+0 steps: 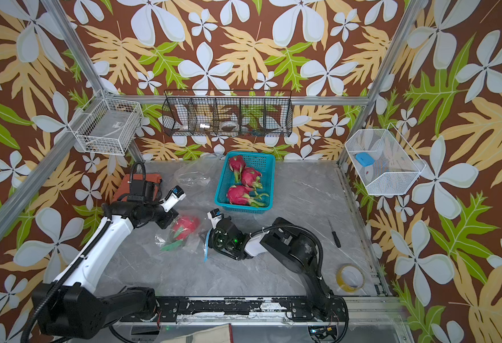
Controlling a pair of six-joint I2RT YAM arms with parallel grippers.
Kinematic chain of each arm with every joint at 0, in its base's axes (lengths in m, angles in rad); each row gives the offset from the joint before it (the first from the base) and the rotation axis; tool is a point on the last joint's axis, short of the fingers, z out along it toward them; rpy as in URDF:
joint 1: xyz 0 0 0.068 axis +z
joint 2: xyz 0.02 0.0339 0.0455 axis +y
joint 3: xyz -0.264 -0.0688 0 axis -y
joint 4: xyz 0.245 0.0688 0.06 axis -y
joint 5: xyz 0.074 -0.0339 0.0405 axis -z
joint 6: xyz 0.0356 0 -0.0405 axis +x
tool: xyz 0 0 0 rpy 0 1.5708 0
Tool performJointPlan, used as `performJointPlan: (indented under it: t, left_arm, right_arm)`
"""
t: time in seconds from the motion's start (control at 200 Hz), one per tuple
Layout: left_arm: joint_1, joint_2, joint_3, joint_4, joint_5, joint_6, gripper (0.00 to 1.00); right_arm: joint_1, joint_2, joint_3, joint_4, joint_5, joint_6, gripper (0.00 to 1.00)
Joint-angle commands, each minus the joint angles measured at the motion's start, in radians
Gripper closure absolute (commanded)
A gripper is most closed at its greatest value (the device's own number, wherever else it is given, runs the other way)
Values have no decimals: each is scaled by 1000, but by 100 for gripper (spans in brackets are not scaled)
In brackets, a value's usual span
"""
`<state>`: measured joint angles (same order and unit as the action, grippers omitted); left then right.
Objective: Open the zip-top bag and take out the dragon fruit
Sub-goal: Adjust the zipper food storage bag at the center of the board.
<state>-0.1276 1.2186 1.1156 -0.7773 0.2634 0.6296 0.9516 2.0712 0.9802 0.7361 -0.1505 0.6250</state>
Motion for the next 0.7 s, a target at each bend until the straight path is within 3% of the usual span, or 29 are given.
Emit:
performJointPlan:
  t: [0.0, 0.15, 0.28, 0.315, 0.335, 0.35, 0.46, 0.545, 0.606, 0.696]
  left_arm:
    - [-71, 1, 78, -4, -53, 0, 100]
    - [-118, 23, 210, -64, -88, -9, 100]
    - [-119, 33, 252, -98, -101, 2, 100]
    - [-119, 32, 265, -91, -105, 1, 100]
    - [-119, 29, 267, -83, -108, -2, 100]
    - [-119, 27, 262, -76, -110, -2, 100]
    - [-140, 12, 103, -76, -122, 22, 100]
    - [-156, 22, 124, -54, -121, -47, 100]
    - [-99, 9, 93, 25, -90, -74, 100]
    - [-82, 30, -15, 57, -223, 25, 100]
  right_arm:
    - [3, -2, -7, 59, 6, 7, 42]
    - [3, -21, -55, 120, 12, 16, 40]
    - [4, -57, -94, 151, 39, 12, 31]
    - [4, -73, -109, 157, 48, 7, 25]
    - [5, -83, -118, 159, 60, 6, 3]
    - [6, -90, -125, 160, 71, 4, 0]
    - [14, -124, -147, 169, 112, -18, 0]
    - [16, -135, -142, 154, 132, -31, 1]
    - [19, -133, -134, 148, 135, -40, 0]
    - [27, -125, -108, 117, 125, -67, 2]
